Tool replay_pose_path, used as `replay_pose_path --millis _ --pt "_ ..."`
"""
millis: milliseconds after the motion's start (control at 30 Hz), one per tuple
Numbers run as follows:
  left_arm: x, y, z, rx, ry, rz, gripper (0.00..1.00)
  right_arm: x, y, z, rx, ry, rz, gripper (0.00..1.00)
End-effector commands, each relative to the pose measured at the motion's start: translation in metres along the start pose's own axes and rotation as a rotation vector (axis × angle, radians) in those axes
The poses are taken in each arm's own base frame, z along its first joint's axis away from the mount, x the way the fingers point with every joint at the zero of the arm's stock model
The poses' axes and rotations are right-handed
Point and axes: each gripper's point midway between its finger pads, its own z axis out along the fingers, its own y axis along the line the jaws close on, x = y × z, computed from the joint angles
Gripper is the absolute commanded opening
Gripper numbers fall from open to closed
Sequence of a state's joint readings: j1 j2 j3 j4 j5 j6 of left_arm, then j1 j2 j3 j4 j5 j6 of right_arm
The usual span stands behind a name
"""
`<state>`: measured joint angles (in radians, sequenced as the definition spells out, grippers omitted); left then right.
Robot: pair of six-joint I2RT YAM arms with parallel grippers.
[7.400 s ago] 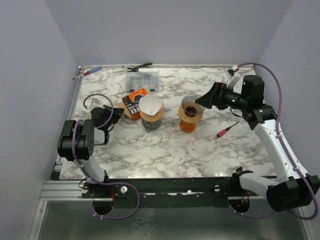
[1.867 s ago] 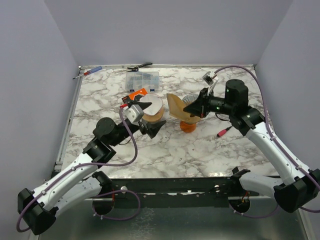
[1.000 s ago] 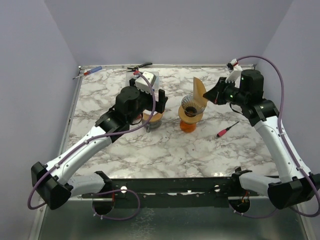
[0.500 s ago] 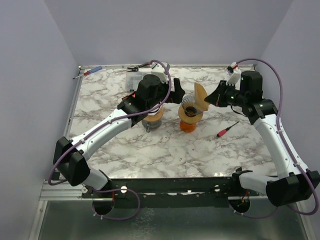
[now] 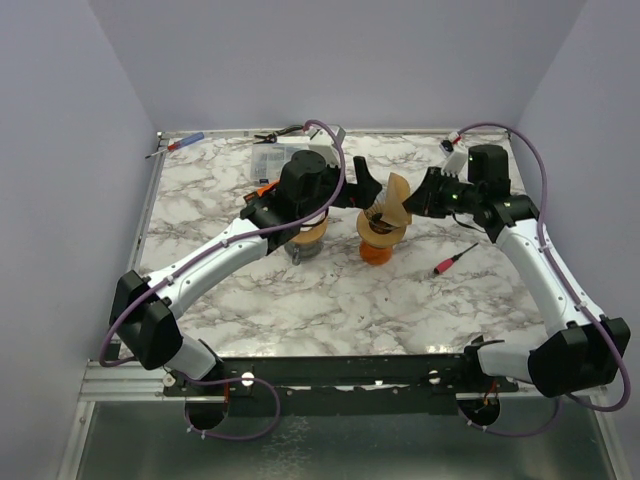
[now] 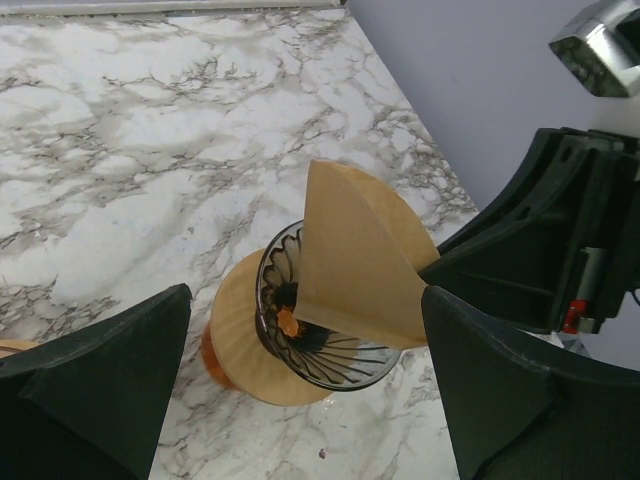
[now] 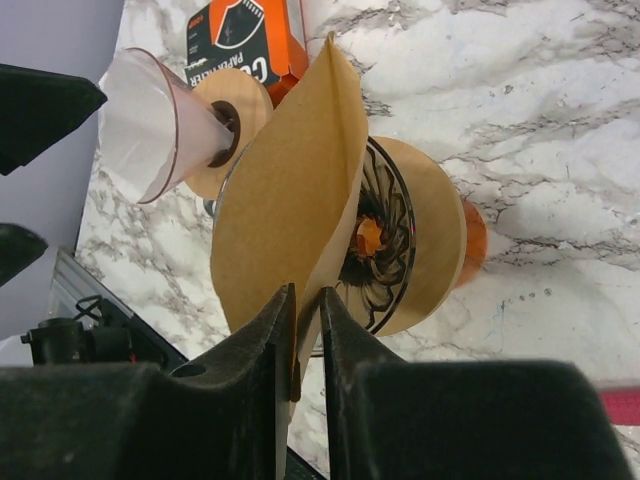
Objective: Place the coffee filter in the dripper
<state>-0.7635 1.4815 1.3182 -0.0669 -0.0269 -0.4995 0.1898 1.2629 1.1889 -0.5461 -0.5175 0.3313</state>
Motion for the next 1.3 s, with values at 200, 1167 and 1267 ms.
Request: replay_pose_path --millis 200,1167,1267 --pt "0.006 -0.014 0.005 0.052 0.012 -0.028 0.99 0.005 0.008 0.010 -0.091 0.017 0.006 0.39" --pt "0.042 -0.004 0.033 0.031 0.126 0.050 0.61 -0.005 0.007 0.010 -0.070 -0.002 -0.019 0.43" --pt "0.043 -0.003 0.033 0.030 0.131 0.068 0.57 -0.006 0.004 0.007 -0.044 -0.009 -0.020 0.41"
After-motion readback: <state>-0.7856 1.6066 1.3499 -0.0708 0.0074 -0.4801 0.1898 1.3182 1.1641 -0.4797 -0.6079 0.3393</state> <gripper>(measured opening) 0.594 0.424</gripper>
